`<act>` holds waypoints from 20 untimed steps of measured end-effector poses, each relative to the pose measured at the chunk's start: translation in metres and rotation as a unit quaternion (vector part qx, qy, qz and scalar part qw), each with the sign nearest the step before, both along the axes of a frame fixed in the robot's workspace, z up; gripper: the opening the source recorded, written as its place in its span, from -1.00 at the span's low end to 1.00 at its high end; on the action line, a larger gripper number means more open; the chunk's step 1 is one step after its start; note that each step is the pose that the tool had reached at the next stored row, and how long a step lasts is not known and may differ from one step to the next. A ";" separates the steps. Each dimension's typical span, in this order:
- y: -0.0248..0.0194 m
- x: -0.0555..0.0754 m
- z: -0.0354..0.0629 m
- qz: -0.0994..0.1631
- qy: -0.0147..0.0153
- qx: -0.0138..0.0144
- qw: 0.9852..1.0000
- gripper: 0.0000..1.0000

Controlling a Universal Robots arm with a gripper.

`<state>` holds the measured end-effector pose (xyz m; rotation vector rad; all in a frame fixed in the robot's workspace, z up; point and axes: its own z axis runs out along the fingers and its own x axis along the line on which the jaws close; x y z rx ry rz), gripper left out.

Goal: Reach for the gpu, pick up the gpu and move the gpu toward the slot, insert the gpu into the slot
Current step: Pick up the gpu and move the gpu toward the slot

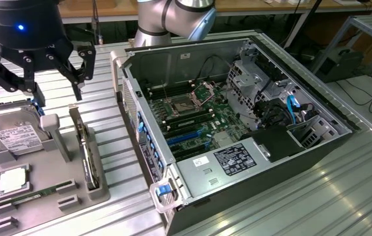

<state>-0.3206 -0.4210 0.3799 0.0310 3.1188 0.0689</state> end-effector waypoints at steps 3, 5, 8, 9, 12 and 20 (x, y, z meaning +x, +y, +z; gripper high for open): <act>-0.0021 0.000 -0.0051 0.001 0.000 0.000 1.000 0.20; -0.0028 0.000 -0.0072 0.001 0.000 0.000 1.000 0.20; -0.0040 0.000 -0.0105 0.001 0.000 0.000 1.000 0.20; -0.0041 0.000 -0.0115 0.001 0.000 0.000 1.000 0.20; -0.0042 0.000 -0.0168 0.001 0.000 0.000 1.000 0.20; -0.0040 0.000 -0.0244 0.001 0.000 0.000 1.000 0.20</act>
